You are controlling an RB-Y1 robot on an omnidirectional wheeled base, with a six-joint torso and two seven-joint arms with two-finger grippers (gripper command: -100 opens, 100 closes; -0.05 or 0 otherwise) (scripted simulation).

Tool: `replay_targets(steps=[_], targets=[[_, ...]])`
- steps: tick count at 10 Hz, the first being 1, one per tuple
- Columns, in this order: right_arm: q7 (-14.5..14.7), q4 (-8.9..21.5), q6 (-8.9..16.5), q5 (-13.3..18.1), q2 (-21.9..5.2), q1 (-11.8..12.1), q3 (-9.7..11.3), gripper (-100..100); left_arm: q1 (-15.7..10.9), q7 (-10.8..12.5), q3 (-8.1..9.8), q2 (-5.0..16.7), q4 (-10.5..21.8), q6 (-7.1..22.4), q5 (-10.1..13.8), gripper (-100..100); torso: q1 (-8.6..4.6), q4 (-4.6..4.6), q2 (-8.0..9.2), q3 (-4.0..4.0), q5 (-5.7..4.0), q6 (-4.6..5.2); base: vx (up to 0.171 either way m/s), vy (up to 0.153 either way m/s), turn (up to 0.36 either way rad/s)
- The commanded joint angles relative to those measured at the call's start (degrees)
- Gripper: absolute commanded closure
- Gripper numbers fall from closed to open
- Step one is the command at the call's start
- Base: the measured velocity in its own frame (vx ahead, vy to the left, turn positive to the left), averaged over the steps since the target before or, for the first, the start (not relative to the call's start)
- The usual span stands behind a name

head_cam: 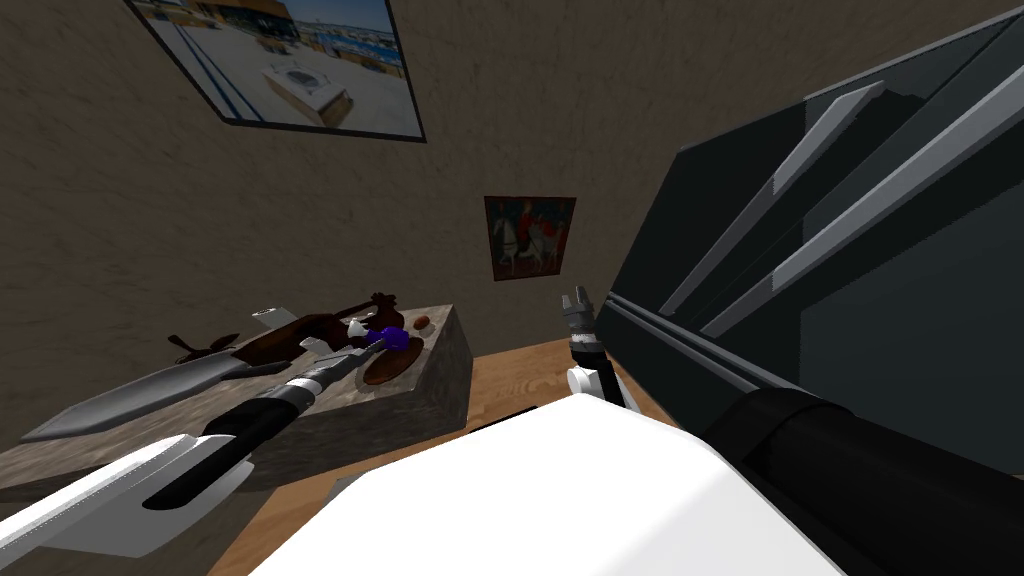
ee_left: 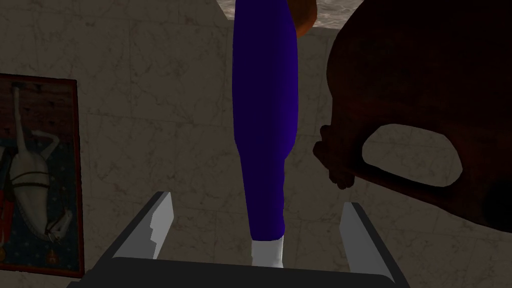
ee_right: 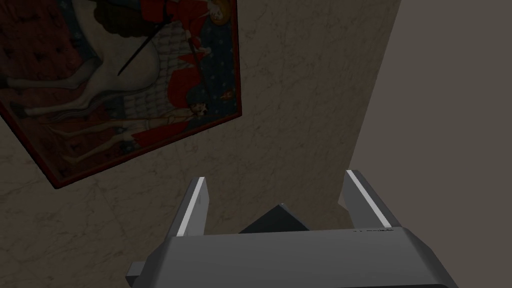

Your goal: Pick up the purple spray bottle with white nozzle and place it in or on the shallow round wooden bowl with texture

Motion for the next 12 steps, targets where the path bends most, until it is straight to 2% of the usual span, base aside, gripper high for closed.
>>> replay_targets(steps=[1,2,10,11,12], targets=[[0.0,0.0,0.0,0.0,0.0,0.0,0.0,0,0.0,0.0,0.00,0.0,0.0,0.0,0.0,0,0.00,0.00,0.00,0.00,0.00,0.00,0.000,0.000,0.000],[0.0,0.0,0.0,0.0,0.0,0.0,0.0,0,0.7,1.2,0.83,2.6,-2.0,1.0,0.9,-100,0.00,0.00,0.01,0.00,0.00,0.00,0.019,-0.005,0.099],[0.0,0.0,0.0,0.0,0.0,0.0,0.0,0,3.7,5.9,4.14,12.8,-10.0,4.9,4.6,-100,-0.05,-0.02,-0.08,-0.04,-0.01,0.00,0.029,-0.010,0.075],[0.0,0.0,0.0,0.0,0.0,0.0,0.0,0,3.4,5.4,3.81,11.8,-9.3,4.5,4.2,-100,-0.04,-0.02,-0.09,-0.05,-0.01,0.00,0.013,-0.003,0.012],[0.0,0.0,0.0,0.0,0.0,0.0,0.0,0,3.4,5.5,3.82,11.9,-9.4,4.6,4.2,0,-0.01,-0.02,-0.05,-0.04,0.01,0.01,0.000,0.000,0.000]])
